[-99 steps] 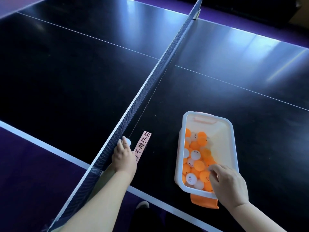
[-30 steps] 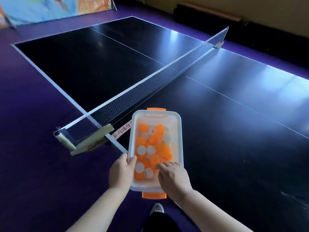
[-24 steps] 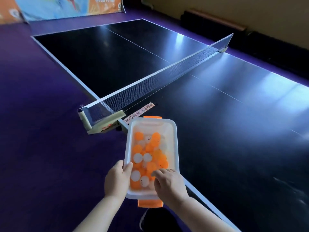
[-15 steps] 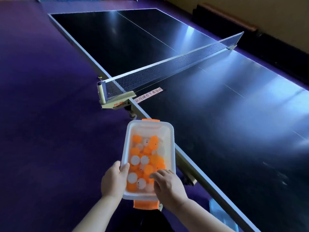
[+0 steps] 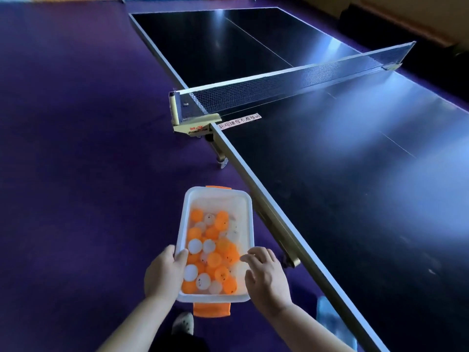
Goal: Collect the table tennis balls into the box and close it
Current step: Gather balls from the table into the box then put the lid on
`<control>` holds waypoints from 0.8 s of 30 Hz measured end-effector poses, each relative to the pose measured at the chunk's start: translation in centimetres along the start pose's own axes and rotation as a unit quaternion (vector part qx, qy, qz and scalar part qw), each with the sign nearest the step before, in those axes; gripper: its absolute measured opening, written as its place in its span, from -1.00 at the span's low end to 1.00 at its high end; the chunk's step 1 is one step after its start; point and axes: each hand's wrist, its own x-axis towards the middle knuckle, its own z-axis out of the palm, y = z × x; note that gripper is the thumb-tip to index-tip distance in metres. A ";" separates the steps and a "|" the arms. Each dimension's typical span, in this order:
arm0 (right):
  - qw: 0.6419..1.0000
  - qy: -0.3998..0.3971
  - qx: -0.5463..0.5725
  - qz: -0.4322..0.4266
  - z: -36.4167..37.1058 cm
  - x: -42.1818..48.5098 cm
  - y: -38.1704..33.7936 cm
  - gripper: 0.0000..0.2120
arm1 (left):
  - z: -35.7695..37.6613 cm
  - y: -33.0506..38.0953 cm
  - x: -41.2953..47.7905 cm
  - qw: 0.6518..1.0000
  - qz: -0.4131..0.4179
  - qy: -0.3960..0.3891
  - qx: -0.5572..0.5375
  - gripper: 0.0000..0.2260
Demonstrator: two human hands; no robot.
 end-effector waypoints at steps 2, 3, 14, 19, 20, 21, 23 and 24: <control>1.000 -0.009 0.023 0.012 -0.1 -3.2 2.7 -0.65 | 2.1 -0.3 -3.3 1.000 -0.022 0.007 0.011 -0.68; 0.999 -0.019 0.033 0.023 -0.1 -4.9 4.1 -0.64 | 3.3 -0.5 -5.1 0.999 -0.037 0.008 0.014 -0.69; 0.935 -0.168 0.183 0.254 -1.4 -19.4 12.3 -0.76 | 13.1 -4.1 -19.6 0.991 -0.122 -0.060 0.007 -0.68; 0.884 -0.152 0.235 0.375 1.5 -23.4 12.4 -0.72 | 14.4 -7.5 -22.2 0.989 -0.117 -0.085 0.037 -0.67; 0.873 -0.145 0.238 0.401 2.2 -24.2 12.4 -0.72 | 14.6 -8.3 -22.5 0.988 -0.117 -0.093 0.040 -0.67; 0.864 -0.136 0.237 0.423 3.0 -25.0 12.4 -0.75 | 14.9 -9.3 -22.7 0.988 -0.115 -0.098 0.041 -0.67; 0.853 -0.130 0.226 0.451 4.5 -26.4 12.4 -0.81 | 15.7 -11.4 -23.2 0.987 -0.103 -0.109 0.051 -0.67; 0.849 -0.136 0.223 0.459 5.4 -27.2 12.5 -0.84 | 16.3 -12.6 -23.3 0.986 -0.103 -0.117 0.057 -0.66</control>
